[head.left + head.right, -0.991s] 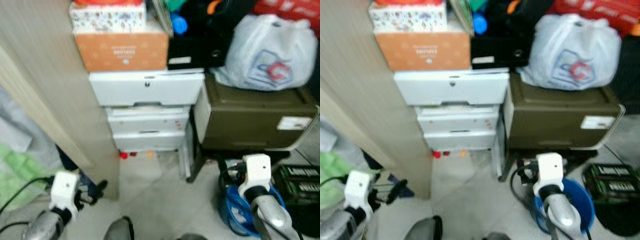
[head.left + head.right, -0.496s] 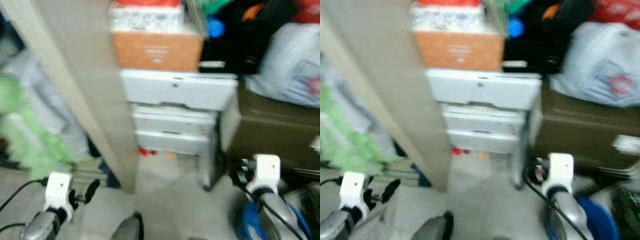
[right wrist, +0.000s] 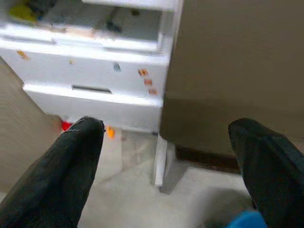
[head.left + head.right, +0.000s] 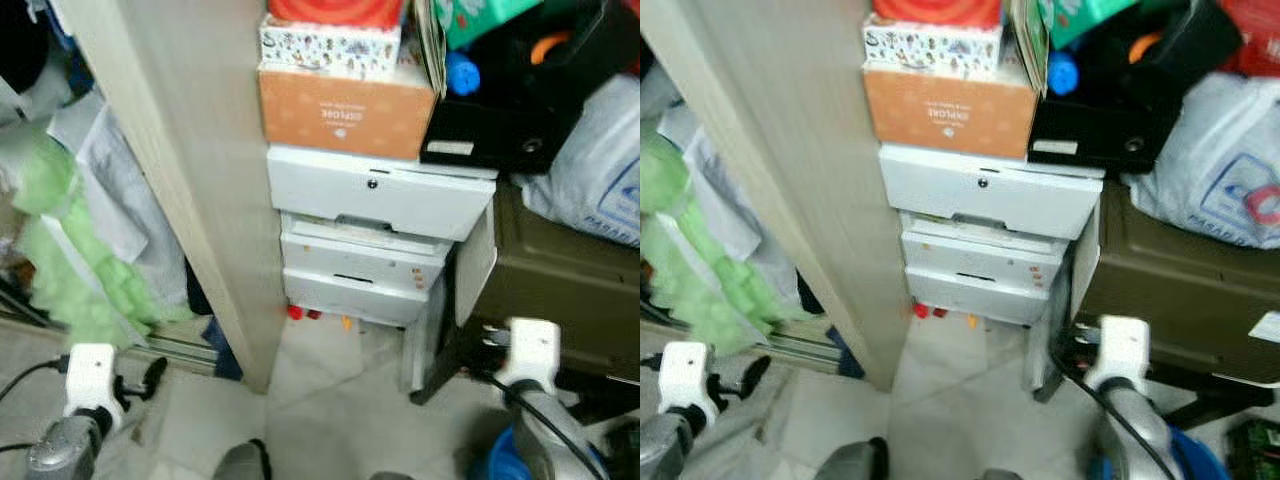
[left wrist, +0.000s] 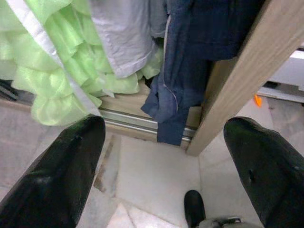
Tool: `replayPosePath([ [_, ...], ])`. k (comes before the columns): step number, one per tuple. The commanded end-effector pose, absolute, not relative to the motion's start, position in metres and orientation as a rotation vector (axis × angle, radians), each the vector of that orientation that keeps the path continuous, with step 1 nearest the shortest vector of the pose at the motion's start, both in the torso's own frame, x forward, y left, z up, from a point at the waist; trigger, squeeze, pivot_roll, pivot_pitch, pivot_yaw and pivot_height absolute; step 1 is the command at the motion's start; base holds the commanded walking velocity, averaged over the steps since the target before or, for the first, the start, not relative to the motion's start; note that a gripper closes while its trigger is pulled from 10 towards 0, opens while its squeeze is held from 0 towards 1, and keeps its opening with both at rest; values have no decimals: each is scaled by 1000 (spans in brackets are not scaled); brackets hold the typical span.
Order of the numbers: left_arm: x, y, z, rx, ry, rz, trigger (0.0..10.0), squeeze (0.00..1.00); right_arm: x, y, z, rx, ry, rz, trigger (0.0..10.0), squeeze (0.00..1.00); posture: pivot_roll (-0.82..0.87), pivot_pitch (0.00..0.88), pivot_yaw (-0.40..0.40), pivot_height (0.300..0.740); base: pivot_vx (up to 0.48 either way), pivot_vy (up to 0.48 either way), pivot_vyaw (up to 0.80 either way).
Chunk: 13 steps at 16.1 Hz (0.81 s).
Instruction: Clean up the room
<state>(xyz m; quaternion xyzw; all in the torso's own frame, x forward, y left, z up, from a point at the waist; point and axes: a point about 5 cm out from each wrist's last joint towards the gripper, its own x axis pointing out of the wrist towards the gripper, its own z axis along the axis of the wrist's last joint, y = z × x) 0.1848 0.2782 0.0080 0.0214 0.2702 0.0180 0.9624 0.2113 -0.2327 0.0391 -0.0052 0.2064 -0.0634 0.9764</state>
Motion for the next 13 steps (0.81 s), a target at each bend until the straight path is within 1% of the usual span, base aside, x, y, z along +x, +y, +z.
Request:
replayPosePath([
  [1, 185, 288, 3, 70, 564, 76, 10000, 0, 211, -234, 31, -22, 439, -135, 10000, 0, -21, 58, -29, 740, 0, 480, 0],
  [4, 184, 301, -16, 110, 661, 133, 10000, 0, 213, -246, 5, -20, 542, -170, 10000, 0, -22, 27, -23, 740, 0, 480, 0],
  [5, 184, 302, -19, 111, 672, 138, 10000, 0, 213, -246, 1, -14, 559, -166, 10000, 0, -24, 16, -20, 740, 0, 480, 0],
  [7, 186, 306, -27, 136, 726, 156, 10000, 0, 210, -250, -20, 3, 638, -167, 10000, 0, -21, 0, -13, 740, 0, 452, 0],
  [8, 187, 308, -29, 146, 736, 161, 10000, 0, 205, -252, -29, -16, 676, -171, 10000, 0, -18, 0, -10, 740, 0, 416, 0],
  [11, 186, 320, -28, 208, 746, 198, 10000, 0, 191, -260, -46, 9, 727, -227, 10000, 0, -6, 0, 7, 740, 0, 0, 0],
  [13, 184, 323, -29, 199, 740, 201, 10000, 0, 191, -259, -49, 0, 723, -222, 10000, 0, -6, 0, 14, 740, 0, 0, 0],
])
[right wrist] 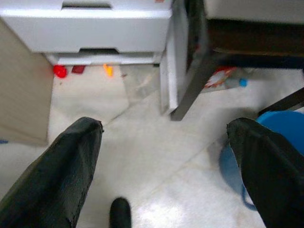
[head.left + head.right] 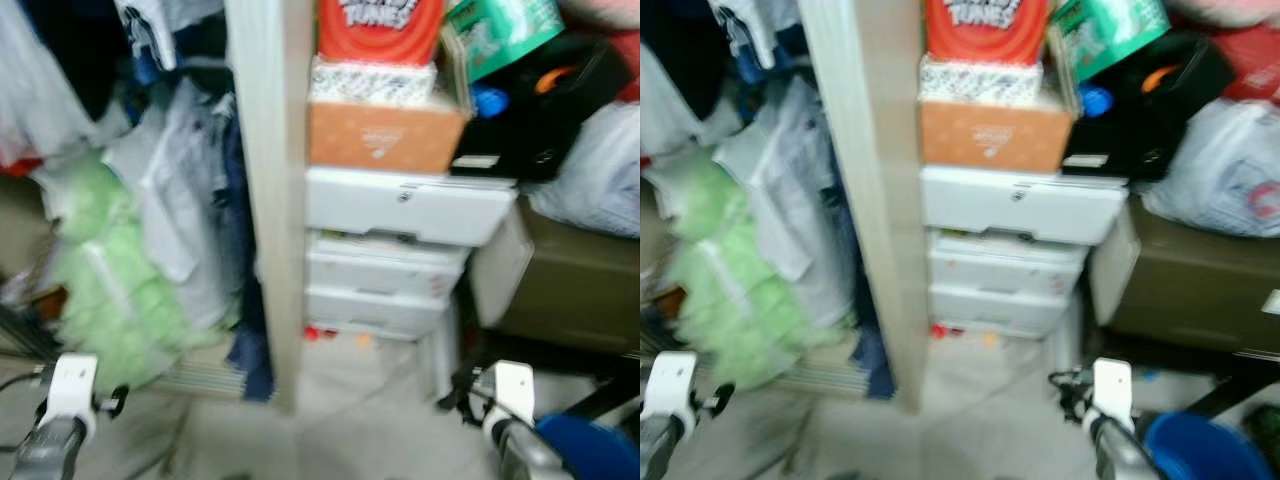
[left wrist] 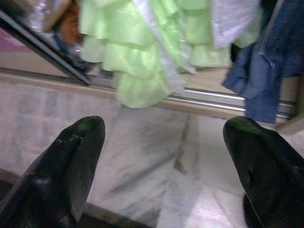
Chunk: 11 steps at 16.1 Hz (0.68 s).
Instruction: Clean up the room
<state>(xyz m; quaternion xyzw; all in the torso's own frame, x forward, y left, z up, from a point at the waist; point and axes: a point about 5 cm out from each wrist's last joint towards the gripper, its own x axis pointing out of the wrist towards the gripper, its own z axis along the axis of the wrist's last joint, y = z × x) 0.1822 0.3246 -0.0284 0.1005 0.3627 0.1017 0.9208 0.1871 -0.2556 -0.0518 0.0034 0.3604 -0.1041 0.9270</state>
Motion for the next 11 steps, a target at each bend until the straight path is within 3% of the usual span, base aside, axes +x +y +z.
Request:
replayPosePath([
  [1, 184, 324, -28, 206, 734, 204, 10000, 0, 191, -258, -49, -6, 715, -225, 10000, 0, -5, 0, 17, 740, 0, 0, 0],
  [4, 186, 324, -27, 212, 721, 201, 10000, 0, 194, -261, -48, -19, 686, -249, 10000, 0, -3, 0, 19, 740, 0, 0, 0],
  [8, 178, 326, -35, 192, 779, 251, 10000, 0, 192, -261, -54, -22, 725, -246, 10000, 0, -7, 0, 18, 740, 0, 0, -706],
  [11, 170, 325, -42, 241, 872, 257, 10000, 0, 179, -259, -65, -69, 812, -245, 10000, 0, -13, 0, 15, 740, 0, 0, 0],
])
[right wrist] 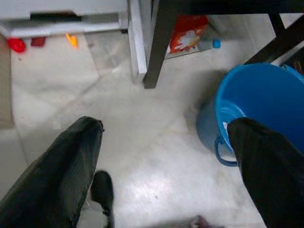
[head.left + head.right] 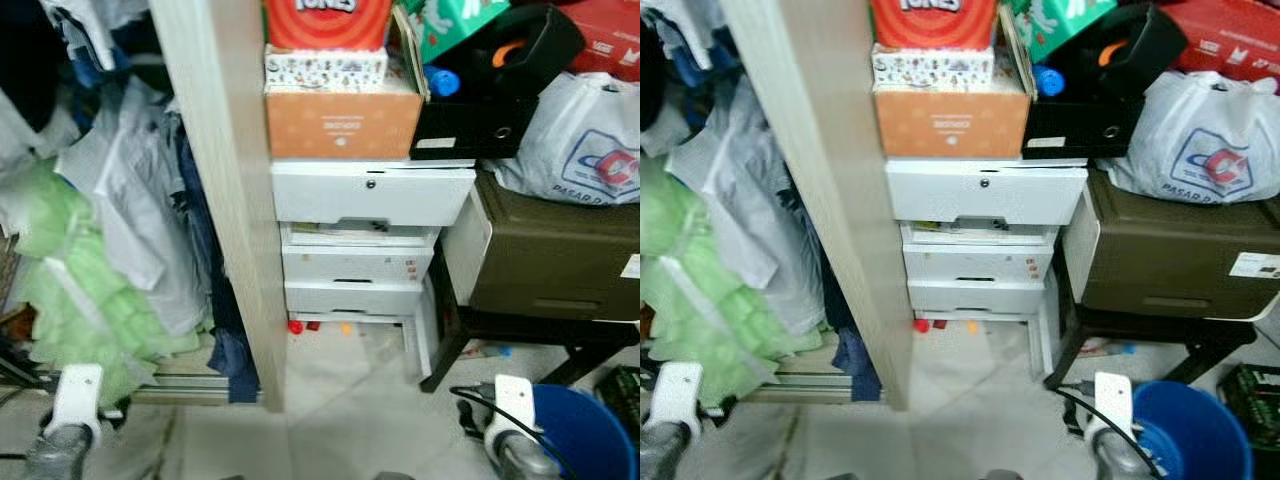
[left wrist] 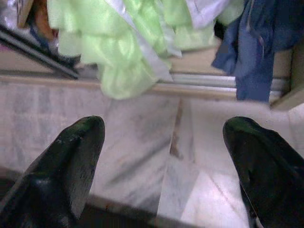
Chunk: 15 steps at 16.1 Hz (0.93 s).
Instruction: Clean up the room
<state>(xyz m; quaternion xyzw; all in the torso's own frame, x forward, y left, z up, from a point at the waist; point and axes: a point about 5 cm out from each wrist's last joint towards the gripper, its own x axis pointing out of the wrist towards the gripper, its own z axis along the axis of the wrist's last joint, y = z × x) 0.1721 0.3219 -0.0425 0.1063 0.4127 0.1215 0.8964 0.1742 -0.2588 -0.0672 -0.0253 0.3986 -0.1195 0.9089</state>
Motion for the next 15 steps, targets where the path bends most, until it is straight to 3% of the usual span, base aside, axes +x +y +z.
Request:
replayPosePath([
  [1, 171, 327, -41, 247, 874, 266, 10000, 0, 174, -259, -68, -82, 839, -235, 10000, 0, -14, 0, 15, 740, 0, 0, 0],
  [9, 172, 320, -44, 246, 866, 232, 10000, 0, 174, -259, -68, -120, 830, -216, 10000, 0, -26, 0, 19, 740, 0, 136, 0],
  [15, 175, 318, -43, 238, 847, 223, 10000, 0, 174, -259, -68, -114, 830, -217, 10000, 0, -29, 0, 19, 740, 383, 0, 0],
])
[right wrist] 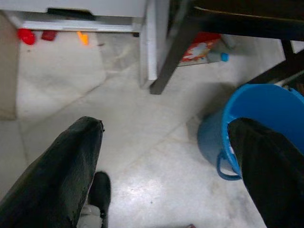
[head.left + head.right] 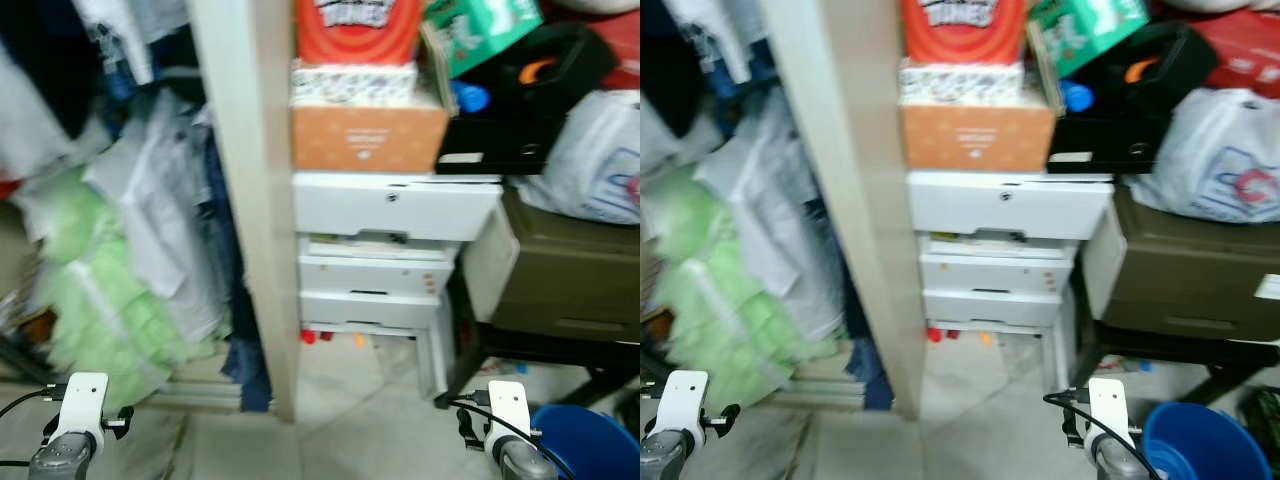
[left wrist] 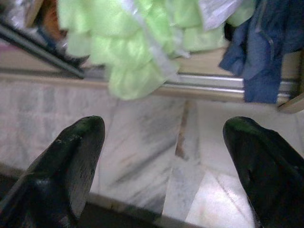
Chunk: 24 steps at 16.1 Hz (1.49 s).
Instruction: Clean up the room
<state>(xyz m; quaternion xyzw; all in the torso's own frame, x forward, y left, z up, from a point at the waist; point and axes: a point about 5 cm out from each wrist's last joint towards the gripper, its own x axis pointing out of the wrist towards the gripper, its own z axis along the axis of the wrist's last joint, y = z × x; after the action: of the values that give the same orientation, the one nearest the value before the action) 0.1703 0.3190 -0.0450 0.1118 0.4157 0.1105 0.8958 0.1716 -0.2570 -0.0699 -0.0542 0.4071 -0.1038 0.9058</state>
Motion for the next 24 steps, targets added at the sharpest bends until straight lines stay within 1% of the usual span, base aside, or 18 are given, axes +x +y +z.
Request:
replayPosePath([
  [1, 175, 318, -43, 238, 847, 223, 10000, 0, 174, -259, -68, -114, 830, -217, 10000, 0, -29, 0, 19, 740, 379, 0, 0],
  [5, 176, 316, -43, 227, 842, 220, 10000, 0, 175, -259, -68, -115, 825, -217, 10000, 0, -29, 0, 20, 740, 384, 0, 0],
  [9, 177, 316, -43, 220, 837, 232, 10000, 0, 175, -259, -68, -120, 826, -214, 10000, 0, -27, 0, 19, 740, 0, 0, 0],
  [14, 172, 315, -46, 211, 851, 236, 10000, 0, 173, -260, -68, -115, 833, -215, 10000, 0, -25, 0, 11, 740, 0, 449, 0],
  [21, 172, 313, -47, 215, 849, 225, 10000, 0, 171, -262, -69, -120, 842, -217, 10000, 0, -27, 0, 11, 740, 0, 480, 0],
  [24, 172, 313, -47, 218, 849, 224, 10000, 0, 167, -263, -70, -117, 853, -222, 10000, 0, -26, 0, 9, 740, 0, 446, -308],
])
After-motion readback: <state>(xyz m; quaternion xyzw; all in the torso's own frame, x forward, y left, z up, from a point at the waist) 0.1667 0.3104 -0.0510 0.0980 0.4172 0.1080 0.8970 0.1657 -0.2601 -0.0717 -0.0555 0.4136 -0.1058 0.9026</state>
